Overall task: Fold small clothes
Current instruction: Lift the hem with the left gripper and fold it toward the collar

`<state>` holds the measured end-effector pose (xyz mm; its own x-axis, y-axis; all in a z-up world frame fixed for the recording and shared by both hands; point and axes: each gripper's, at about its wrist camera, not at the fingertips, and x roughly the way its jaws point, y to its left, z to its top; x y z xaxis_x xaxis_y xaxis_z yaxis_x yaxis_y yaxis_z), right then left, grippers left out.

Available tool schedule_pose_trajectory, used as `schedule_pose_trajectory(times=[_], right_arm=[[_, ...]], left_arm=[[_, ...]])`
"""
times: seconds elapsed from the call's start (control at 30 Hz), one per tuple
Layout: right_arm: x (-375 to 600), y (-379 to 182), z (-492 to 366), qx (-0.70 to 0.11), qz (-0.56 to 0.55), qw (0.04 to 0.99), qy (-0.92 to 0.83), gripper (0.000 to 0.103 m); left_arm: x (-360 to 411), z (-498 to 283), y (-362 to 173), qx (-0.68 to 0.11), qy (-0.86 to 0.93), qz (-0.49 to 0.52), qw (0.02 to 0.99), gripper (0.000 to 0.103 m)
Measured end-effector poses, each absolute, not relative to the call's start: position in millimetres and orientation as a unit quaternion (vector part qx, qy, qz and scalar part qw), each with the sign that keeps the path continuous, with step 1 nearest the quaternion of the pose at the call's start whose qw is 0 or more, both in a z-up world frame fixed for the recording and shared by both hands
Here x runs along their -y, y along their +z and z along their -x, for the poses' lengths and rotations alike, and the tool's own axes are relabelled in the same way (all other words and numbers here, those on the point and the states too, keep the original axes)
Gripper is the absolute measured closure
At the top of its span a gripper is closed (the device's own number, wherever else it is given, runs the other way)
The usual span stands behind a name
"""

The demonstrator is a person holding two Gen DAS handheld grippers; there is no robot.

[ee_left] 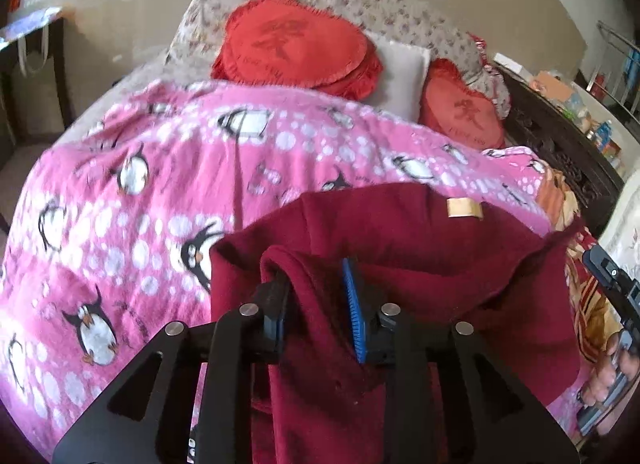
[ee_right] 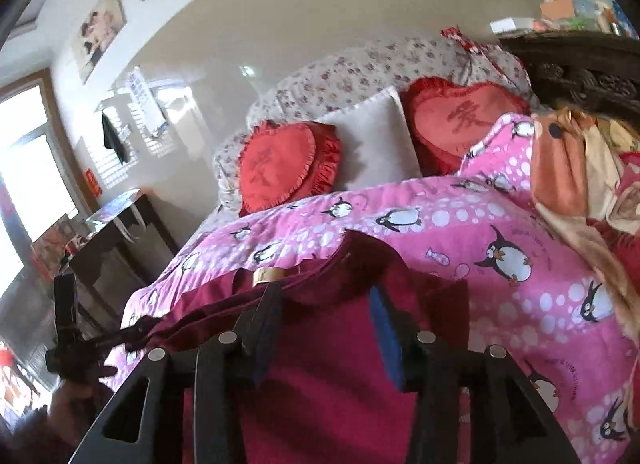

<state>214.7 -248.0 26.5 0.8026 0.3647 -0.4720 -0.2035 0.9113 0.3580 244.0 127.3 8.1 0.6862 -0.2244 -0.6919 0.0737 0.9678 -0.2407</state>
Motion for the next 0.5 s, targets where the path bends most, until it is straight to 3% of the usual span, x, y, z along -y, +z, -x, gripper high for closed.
schedule_pose_trajectory(times=[0.07, 0.1, 0.13, 0.2, 0.43, 0.5], right_arm=[[245.3, 27.2, -208.7, -0.273, -0.128, 0.942, 0.149, 0.060], [244.3, 26.1, -207.0, -0.276, -0.120, 0.942, 0.148, 0.060], [243.4, 24.5, -205.7, -0.280, -0.114, 0.942, 0.148, 0.060], [242.3, 21.4, -203.5, -0.285, -0.106, 0.940, 0.154, 0.060], [237.5, 14.7, -209.2, -0.290, -0.068, 0.946, 0.132, 0.061], [236.6, 17.0, -216.9, -0.293, -0.068, 0.945, 0.126, 0.076]], left_arm=[[-123.2, -246.9, 11.2, -0.389, -0.094, 0.088, 0.912, 0.060], [-122.3, -248.2, 12.3, -0.389, -0.100, 0.088, 0.912, 0.047], [-121.4, -250.1, 13.2, -0.391, -0.101, 0.088, 0.911, 0.024], [-126.0, -254.8, 15.4, -0.392, -0.091, 0.095, 0.911, 0.001], [-135.8, -237.6, 31.1, -0.344, -0.047, 0.112, 0.931, 0.001], [-112.3, -223.9, 33.6, -0.321, -0.069, 0.083, 0.941, 0.002]])
